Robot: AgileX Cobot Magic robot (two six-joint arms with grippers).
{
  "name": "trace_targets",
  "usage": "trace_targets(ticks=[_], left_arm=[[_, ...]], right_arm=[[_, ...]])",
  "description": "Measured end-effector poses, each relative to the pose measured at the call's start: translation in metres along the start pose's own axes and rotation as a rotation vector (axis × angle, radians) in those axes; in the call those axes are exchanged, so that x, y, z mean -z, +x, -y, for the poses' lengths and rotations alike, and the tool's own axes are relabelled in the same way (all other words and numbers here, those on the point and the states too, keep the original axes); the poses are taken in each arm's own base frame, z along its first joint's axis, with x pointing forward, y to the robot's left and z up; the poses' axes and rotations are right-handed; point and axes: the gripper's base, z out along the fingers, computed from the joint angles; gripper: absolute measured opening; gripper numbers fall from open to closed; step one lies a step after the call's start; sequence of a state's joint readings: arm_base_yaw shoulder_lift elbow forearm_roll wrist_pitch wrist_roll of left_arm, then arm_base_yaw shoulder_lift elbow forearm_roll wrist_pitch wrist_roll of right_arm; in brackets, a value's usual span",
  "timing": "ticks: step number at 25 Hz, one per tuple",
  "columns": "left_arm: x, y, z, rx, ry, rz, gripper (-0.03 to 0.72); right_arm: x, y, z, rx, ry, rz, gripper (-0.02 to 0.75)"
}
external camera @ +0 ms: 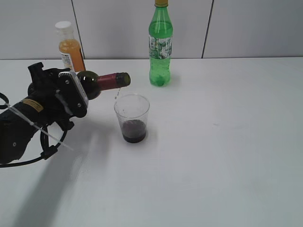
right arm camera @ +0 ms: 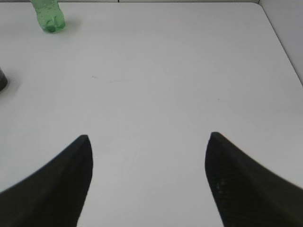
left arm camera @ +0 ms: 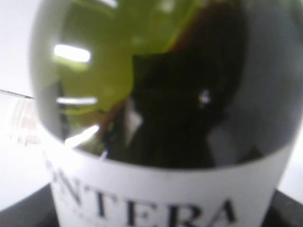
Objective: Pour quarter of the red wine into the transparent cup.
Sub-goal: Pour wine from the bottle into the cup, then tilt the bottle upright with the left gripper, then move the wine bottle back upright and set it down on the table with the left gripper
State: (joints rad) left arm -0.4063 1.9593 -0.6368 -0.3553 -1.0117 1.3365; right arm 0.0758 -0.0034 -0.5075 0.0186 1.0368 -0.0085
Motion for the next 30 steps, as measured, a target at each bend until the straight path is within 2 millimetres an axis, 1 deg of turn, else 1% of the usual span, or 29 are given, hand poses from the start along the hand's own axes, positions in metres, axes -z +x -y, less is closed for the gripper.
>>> trace_targets(ticks=[4,7,9,12,16,20,22,24,27,30], left_arm=[[0.000,-0.005,0.001,0.170,0.015,0.050,0.551],[0.000,-0.009,-0.001,0.408,0.013,0.104,0.551],[0.000,-0.011,-0.005,0.605,0.000,0.148,0.551],[-0.001,-0.010,-0.009,0.859,0.022,0.211,0.551],[-0.005,-0.006,-0.016,1.097,0.091,0.264,0.551],[-0.020,-0.015,-0.033,1.184,0.169,0.381,0.551],[-0.028,-0.022,-0.041,1.183,0.216,0.416,0.551],[-0.038,-0.028,-0.048,1.166,0.245,0.409,0.551],[-0.057,-0.035,-0.054,1.153,0.263,0.435,0.551],[-0.079,-0.039,-0.050,1.143,0.282,0.457,0.551]], right_arm=[[0.000,0.000,0.000,0.000,0.000,0.000,0.593],[0.000,0.000,0.000,0.000,0.000,0.000,0.593],[0.000,0.000,0.000,0.000,0.000,0.001,0.593],[0.000,0.000,0.000,0.000,0.000,0.001,0.593],[0.000,0.000,0.000,0.000,0.000,0.001,0.593],[0.000,0.000,0.000,0.000,0.000,0.001,0.593],[0.000,0.000,0.000,0.000,0.000,0.001,0.593],[0.000,0.000,0.000,0.000,0.000,0.001,0.593],[0.000,0.000,0.000,0.000,0.000,0.000,0.593],[0.000,0.000,0.000,0.000,0.000,0.000,0.593]])
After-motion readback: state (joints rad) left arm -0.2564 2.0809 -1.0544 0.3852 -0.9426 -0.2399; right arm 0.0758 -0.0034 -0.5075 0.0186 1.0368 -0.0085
